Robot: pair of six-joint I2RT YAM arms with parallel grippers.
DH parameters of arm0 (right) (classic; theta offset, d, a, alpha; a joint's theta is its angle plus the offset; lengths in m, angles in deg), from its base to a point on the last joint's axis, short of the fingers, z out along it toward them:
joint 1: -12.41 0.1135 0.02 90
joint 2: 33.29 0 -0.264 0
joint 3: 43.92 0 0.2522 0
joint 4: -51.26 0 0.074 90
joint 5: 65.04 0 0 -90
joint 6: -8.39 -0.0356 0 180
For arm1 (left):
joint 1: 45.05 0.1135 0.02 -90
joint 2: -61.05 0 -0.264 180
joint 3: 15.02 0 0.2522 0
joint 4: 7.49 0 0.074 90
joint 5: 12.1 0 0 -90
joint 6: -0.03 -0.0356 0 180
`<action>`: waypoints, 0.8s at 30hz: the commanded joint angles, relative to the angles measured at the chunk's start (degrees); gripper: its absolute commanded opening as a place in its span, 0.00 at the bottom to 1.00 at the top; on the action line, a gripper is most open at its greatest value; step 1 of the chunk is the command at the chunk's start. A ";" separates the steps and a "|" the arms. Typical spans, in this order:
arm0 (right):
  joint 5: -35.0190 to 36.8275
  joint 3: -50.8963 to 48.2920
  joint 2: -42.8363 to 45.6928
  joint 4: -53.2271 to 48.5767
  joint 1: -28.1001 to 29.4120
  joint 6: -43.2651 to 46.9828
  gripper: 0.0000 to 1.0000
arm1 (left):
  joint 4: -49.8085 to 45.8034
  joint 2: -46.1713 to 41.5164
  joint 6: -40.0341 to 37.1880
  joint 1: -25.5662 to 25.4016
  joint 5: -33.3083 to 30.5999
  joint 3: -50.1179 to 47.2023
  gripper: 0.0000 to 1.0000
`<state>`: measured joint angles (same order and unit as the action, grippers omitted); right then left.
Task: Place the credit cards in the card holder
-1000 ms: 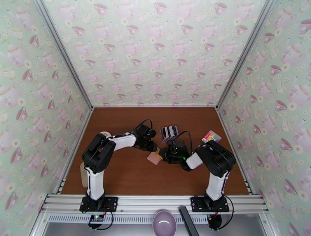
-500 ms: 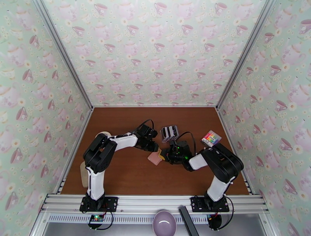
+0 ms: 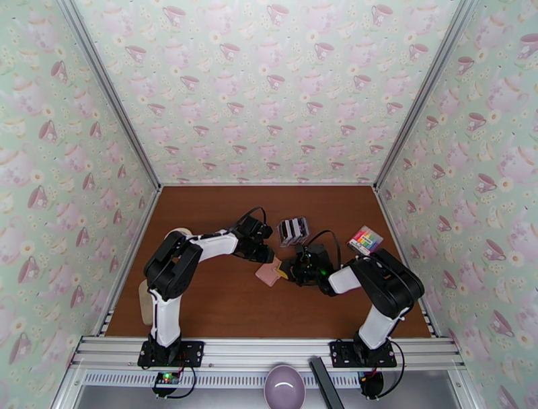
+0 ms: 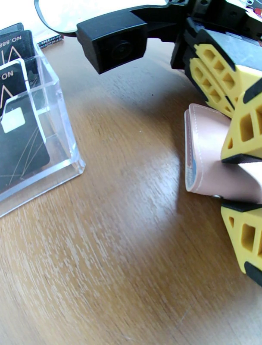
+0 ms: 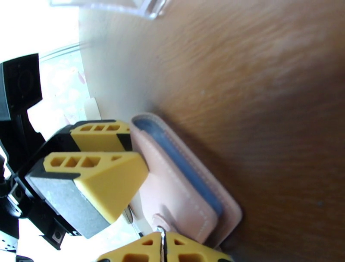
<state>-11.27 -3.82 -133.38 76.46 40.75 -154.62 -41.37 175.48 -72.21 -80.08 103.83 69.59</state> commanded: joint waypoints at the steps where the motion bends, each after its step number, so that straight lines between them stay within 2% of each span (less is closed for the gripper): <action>1: 1.05 -0.39 0.95 -1.87 -0.58 1.12 0.11 | -0.53 1.65 -0.26 -0.30 -0.88 0.26 0.31; 24: -3.24 0.83 -5.18 8.10 0.16 -3.87 0.09 | 0.37 2.55 1.09 -0.91 -0.24 0.92 0.32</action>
<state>-13.49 -3.75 -137.23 82.93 40.20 -157.07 -41.17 175.57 -71.95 -80.14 103.85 69.59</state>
